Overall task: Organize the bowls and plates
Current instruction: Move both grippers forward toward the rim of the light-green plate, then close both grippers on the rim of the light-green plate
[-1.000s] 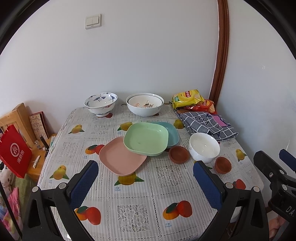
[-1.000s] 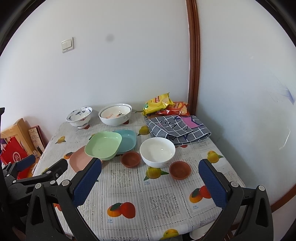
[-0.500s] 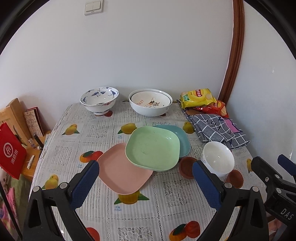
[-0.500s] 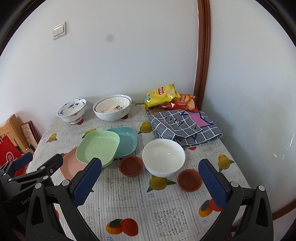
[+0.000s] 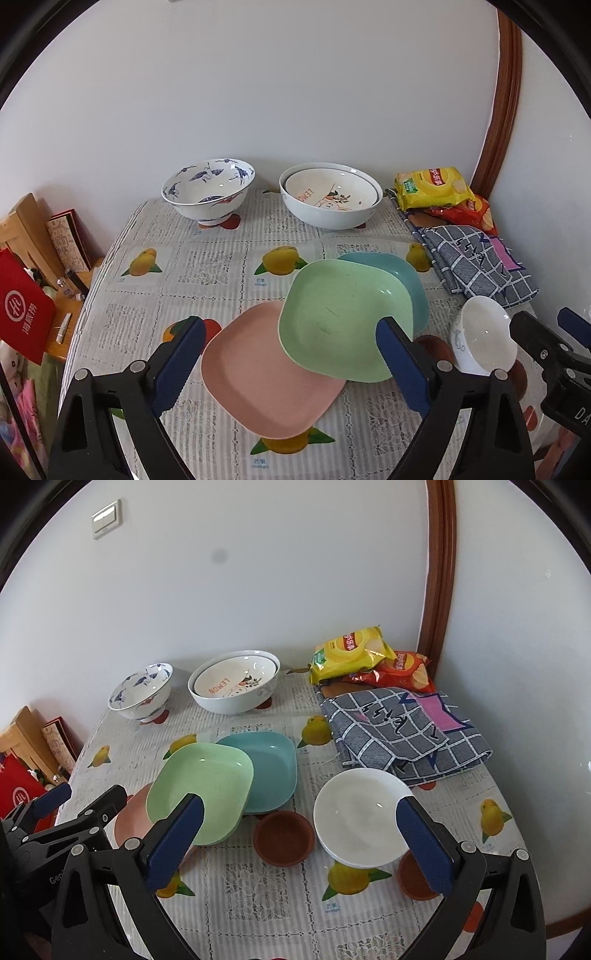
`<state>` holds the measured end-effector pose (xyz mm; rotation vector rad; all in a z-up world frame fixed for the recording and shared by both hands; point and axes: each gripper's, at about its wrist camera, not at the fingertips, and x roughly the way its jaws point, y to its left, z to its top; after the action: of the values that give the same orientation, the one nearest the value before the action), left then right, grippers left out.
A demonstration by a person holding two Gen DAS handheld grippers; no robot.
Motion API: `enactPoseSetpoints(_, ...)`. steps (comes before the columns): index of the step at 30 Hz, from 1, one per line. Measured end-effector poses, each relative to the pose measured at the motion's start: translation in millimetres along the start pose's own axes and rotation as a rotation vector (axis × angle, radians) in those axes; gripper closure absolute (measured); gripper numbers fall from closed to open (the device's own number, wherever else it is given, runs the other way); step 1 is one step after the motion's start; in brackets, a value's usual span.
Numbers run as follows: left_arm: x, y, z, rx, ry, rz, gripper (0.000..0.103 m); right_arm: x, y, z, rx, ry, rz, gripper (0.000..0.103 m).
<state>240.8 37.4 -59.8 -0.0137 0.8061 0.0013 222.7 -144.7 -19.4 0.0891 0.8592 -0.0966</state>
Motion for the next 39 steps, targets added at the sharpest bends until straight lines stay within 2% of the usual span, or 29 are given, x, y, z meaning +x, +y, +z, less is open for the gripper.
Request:
enactPoseSetpoints(4,26,4,5,0.002,0.033,-0.011,0.011,29,4,1,0.008,0.053,0.025,0.0)
enactPoseSetpoints(8,48,5,9,0.02,0.056,-0.004,0.016,53,10,-2,0.023,0.097,0.038,0.004)
enactPoseSetpoints(10,59,7,12,0.024,0.067,-0.008,0.022,64,13,-3,0.036,0.112,0.059,0.009)
enactPoseSetpoints(12,71,8,15,0.022,0.088,-0.028,0.033,73,18,-5,0.049,0.124,0.074,0.014)
enactPoseSetpoints(15,90,8,17,0.023,0.115,-0.042,0.043,87,25,-6,0.054,0.143,0.069,0.017)
enactPoseSetpoints(16,95,9,18,0.021,0.126,-0.044,0.045,91,26,-6,0.061,0.15,0.062,0.023)
enactPoseSetpoints(18,105,11,20,0.01,0.141,-0.069,0.047,98,29,-6,0.072,0.161,0.064,0.03)
enactPoseSetpoints(20,112,12,22,0.002,0.149,-0.087,0.047,103,30,-5,0.078,0.17,0.061,0.032)
enactPoseSetpoints(24,127,12,23,0.005,0.165,-0.108,0.051,112,34,-5,0.088,0.177,0.059,0.043)
enactPoseSetpoints(31,141,14,22,-0.004,0.188,-0.137,0.053,132,44,-8,0.085,0.22,0.058,0.051)
enactPoseSetpoints(34,144,14,22,-0.003,0.191,-0.14,0.053,140,45,-8,0.087,0.232,0.056,0.052)
enactPoseSetpoints(39,152,15,20,-0.009,0.214,-0.146,0.063,147,51,-8,0.069,0.241,0.056,0.056)
